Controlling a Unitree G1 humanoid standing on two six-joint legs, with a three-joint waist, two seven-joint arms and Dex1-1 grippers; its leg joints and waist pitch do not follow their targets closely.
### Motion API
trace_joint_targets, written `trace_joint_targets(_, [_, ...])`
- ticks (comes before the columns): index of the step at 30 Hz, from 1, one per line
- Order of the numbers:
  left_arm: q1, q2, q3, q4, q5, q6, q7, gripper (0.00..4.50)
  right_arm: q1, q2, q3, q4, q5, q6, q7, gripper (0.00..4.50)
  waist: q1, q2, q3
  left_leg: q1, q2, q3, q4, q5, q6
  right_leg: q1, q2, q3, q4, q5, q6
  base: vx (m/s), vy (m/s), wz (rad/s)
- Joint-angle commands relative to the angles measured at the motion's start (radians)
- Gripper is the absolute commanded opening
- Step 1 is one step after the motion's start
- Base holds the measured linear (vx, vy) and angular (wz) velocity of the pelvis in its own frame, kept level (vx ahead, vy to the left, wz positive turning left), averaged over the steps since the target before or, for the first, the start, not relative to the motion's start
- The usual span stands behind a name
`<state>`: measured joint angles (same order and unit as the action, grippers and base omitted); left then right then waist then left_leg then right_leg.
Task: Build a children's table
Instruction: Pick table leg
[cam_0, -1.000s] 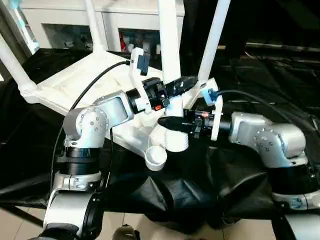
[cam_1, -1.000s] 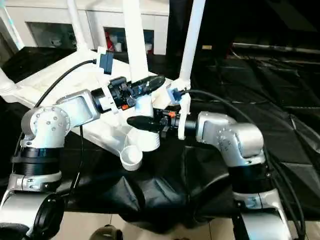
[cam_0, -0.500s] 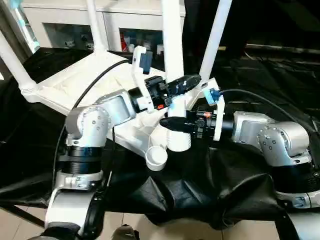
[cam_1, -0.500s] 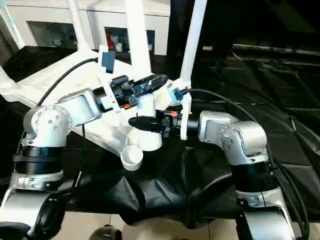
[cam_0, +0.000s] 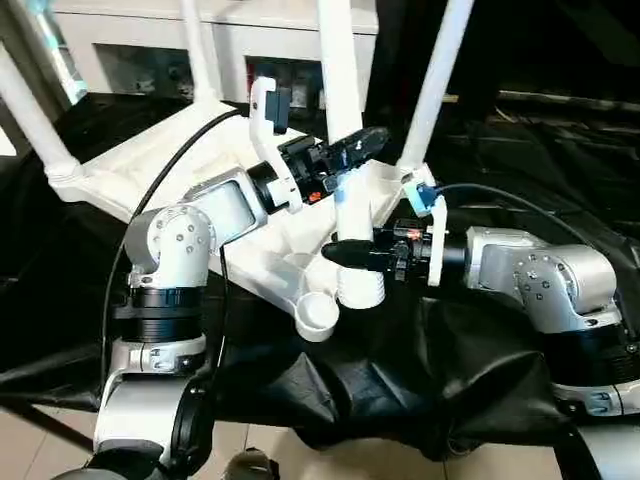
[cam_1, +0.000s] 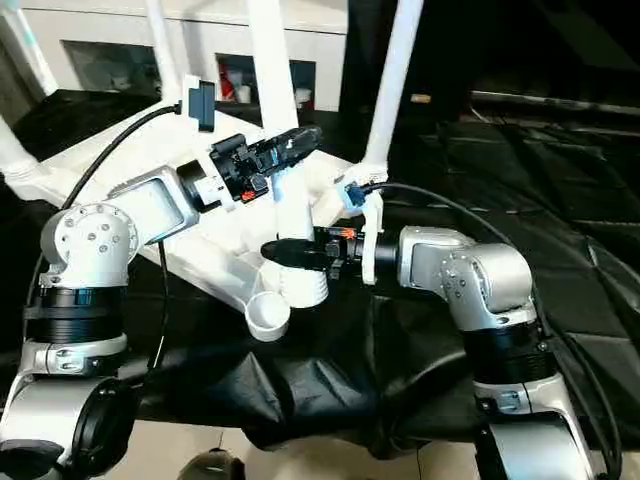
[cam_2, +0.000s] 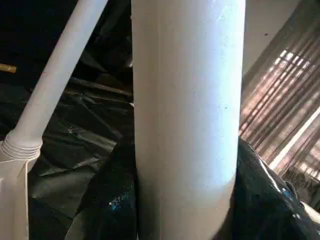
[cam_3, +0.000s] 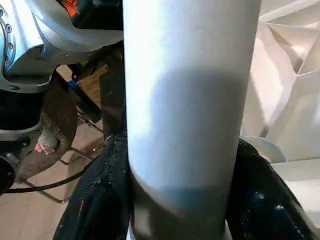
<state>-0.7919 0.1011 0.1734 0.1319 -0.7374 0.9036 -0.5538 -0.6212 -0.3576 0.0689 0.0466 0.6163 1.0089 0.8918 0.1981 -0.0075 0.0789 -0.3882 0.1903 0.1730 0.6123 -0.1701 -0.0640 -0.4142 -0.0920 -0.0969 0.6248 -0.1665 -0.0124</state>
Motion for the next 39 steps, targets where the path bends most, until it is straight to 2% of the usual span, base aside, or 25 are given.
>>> trace_joint_targets(1, [-0.029,-0.004,-0.015,-0.006,-0.001,-0.015,-0.005,1.85,0.006,-0.021,0.018,-0.008,-0.042,-0.062,-0.002,1.93,0.002,-0.010,-0.095,0.012,0.035,-0.014,-0.071,-0.149,-0.036,0.061,-0.067,0.053,-0.073,-0.244,-0.115,0.000,0.000,0.00])
trace_joint_targets(2, [-0.029,-0.001,-0.020,-0.011,0.003,-0.016,-0.009,1.85,0.004,-0.019,0.018,-0.001,-0.045,-0.072,-0.002,1.93,0.002,-0.011,-0.095,0.011,0.035,-0.013,-0.070,-0.152,-0.038,0.062,-0.068,0.053,-0.075,-0.253,-0.111,0.000,0.000,0.00])
trace_joint_targets(3, [-0.029,0.001,-0.023,-0.014,0.004,-0.016,-0.011,1.85,0.003,-0.017,0.016,0.002,-0.045,-0.073,-0.001,2.28,0.002,-0.016,-0.094,0.011,0.034,-0.013,-0.071,-0.147,-0.037,0.062,-0.068,0.053,-0.073,-0.263,-0.105,0.000,0.000,0.00])
trace_joint_targets(4, [-0.026,0.007,-0.031,-0.022,0.009,-0.014,-0.014,1.85,-0.001,-0.015,0.012,0.010,-0.036,-0.066,0.004,2.28,0.001,-0.017,-0.094,0.012,0.035,-0.013,-0.072,-0.148,-0.035,0.060,-0.067,0.053,-0.075,-0.271,-0.100,0.000,0.000,0.00])
trace_joint_targets(6, [-0.024,0.010,-0.037,-0.027,0.012,-0.013,-0.015,1.85,-0.003,-0.015,0.009,0.013,-0.030,-0.060,0.008,2.62,0.001,-0.016,-0.094,0.012,0.035,-0.013,-0.072,-0.151,-0.033,0.060,-0.067,0.054,-0.076,-0.278,-0.097,0.000,0.000,0.00])
trace_joint_targets(7, [-0.020,0.017,-0.048,-0.035,0.017,-0.009,-0.023,1.85,-0.009,-0.018,0.009,0.016,-0.027,-0.055,0.012,2.62,0.000,-0.020,-0.094,0.012,0.035,-0.013,-0.072,-0.147,-0.033,0.060,-0.067,0.053,-0.076,-0.278,-0.096,0.000,0.000,0.00])
trace_joint_targets(8, [-0.018,0.021,-0.055,-0.040,0.018,-0.006,-0.028,1.85,-0.012,-0.023,0.011,0.018,-0.028,-0.054,0.015,2.71,0.002,-0.017,-0.095,0.012,0.036,-0.014,-0.072,-0.143,-0.034,0.060,-0.067,0.053,-0.073,-0.275,-0.096,0.000,0.000,0.00])
trace_joint_targets(9, [-0.016,0.026,-0.062,-0.043,0.020,-0.004,-0.034,1.85,-0.016,-0.030,0.016,0.021,-0.034,-0.058,0.019,2.94,0.001,-0.021,-0.095,0.012,0.036,-0.013,-0.072,-0.140,-0.033,0.060,-0.067,0.054,-0.075,-0.271,-0.096,0.000,0.000,0.00])
trace_joint_targets(10, [-0.015,0.027,-0.065,-0.044,0.021,-0.004,-0.036,1.85,-0.018,-0.032,0.018,0.024,-0.036,-0.061,0.021,2.94,0.001,-0.019,-0.095,0.011,0.036,-0.014,-0.072,-0.134,-0.033,0.060,-0.066,0.053,-0.073,-0.259,-0.099,0.000,0.000,0.00])
trace_joint_targets(12, [-0.017,0.038,-0.079,-0.044,0.021,0.000,-0.053,1.85,-0.031,-0.049,0.024,0.045,-0.043,-0.068,0.036,3.00,0.001,-0.022,-0.095,0.012,0.036,-0.013,-0.072,-0.137,-0.033,0.060,-0.067,0.053,-0.072,-0.257,-0.100,0.000,0.000,0.00])
trace_joint_targets(13, [-0.020,0.043,-0.087,-0.044,0.021,0.002,-0.062,1.85,-0.038,-0.059,0.027,0.057,-0.043,-0.067,0.052,3.03,0.001,-0.029,-0.094,0.011,0.035,-0.011,-0.071,-0.140,-0.032,0.061,-0.067,0.053,-0.074,-0.263,-0.099,0.000,0.000,0.00])
trace_joint_targets(15, [-0.023,0.047,-0.093,-0.046,0.021,0.004,-0.068,1.85,-0.043,-0.069,0.032,0.066,-0.040,-0.064,0.074,3.03,0.002,-0.025,-0.095,0.010,0.036,-0.013,-0.071,-0.134,-0.031,0.061,-0.068,0.054,-0.072,-0.257,-0.100,0.000,0.000,0.00])
trace_joint_targets(21, [-0.031,0.055,-0.100,-0.045,0.015,0.005,-0.078,1.85,-0.046,-0.091,0.083,0.077,-0.045,-0.063,0.139,3.03,0.002,-0.028,-0.094,0.012,0.036,-0.013,-0.071,-0.148,-0.034,0.060,-0.067,0.053,-0.073,-0.265,-0.104,0.000,0.000,0.00])
trace_joint_targets(25, [-0.029,0.056,-0.104,-0.046,0.014,0.004,-0.081,1.85,-0.052,-0.091,0.092,0.093,-0.044,-0.066,0.154,3.03,0.003,-0.033,-0.094,0.011,0.036,-0.012,-0.070,-0.143,-0.031,0.061,-0.069,0.053,-0.073,-0.270,-0.109,0.000,0.000,0.00])
trace_joint_targets(39, [-0.026,0.060,-0.110,-0.062,0.005,0.017,-0.096,1.85,-0.068,-0.071,0.102,0.143,-0.051,-0.084,0.173,3.03,0.004,-0.032,-0.095,0.012,0.036,-0.013,-0.070,-0.151,-0.034,0.060,-0.068,0.052,-0.070,-0.261,-0.121,0.000,0.000,0.00])
